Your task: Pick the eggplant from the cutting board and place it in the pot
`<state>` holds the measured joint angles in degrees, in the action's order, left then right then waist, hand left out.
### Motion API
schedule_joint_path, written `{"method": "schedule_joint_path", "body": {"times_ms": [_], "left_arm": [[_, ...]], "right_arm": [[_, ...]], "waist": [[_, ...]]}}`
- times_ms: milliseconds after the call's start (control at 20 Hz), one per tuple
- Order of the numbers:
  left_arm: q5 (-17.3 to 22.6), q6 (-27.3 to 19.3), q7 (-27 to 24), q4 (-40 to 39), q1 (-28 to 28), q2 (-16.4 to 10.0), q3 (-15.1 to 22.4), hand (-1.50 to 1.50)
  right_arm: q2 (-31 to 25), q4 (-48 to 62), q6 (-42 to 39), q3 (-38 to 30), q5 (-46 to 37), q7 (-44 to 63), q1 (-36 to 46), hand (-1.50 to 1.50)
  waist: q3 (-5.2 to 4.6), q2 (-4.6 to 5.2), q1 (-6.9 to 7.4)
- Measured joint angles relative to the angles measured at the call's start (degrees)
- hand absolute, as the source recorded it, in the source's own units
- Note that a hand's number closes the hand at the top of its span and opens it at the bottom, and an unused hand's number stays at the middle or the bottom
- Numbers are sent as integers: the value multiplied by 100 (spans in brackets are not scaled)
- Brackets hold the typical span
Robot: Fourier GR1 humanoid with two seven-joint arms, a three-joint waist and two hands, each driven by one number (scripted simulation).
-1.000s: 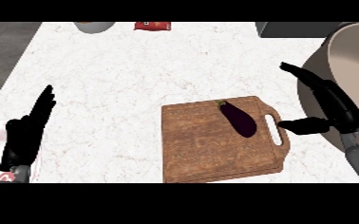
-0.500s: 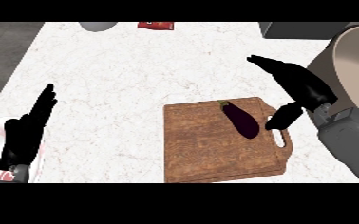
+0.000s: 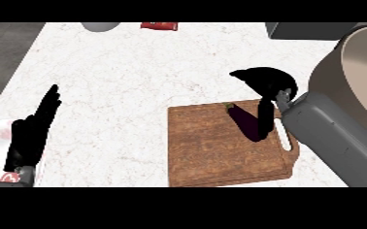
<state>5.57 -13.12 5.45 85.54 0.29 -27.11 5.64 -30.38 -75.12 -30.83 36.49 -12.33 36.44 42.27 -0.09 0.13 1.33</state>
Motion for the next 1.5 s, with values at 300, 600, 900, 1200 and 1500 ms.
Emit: {"method": "schedule_joint_path", "body": {"times_ms": [300,600,900,1200,1500], "left_arm": [[-45,144,111,76,12,15,-203,0],[-83,323,1,-40,43,91,-407,0],[-282,374,86,112,100,282,-432,0],[-464,423,125,140,112,438,-538,0],[-601,562,139,180,125,544,-671,0]], "right_arm": [[685,501,-588,-160,-181,380,196,-150],[1118,860,-737,-165,-733,490,166,-150],[1470,1313,-867,-331,-1284,346,189,-150],[1784,1617,-892,-463,-1815,282,-2,-150],[1976,2046,-757,-589,-2434,-59,-77,-150]], "waist": [[6,-8,-61],[7,-9,-86],[9,-9,-84],[10,-10,-92],[10,-9,-89]]}}
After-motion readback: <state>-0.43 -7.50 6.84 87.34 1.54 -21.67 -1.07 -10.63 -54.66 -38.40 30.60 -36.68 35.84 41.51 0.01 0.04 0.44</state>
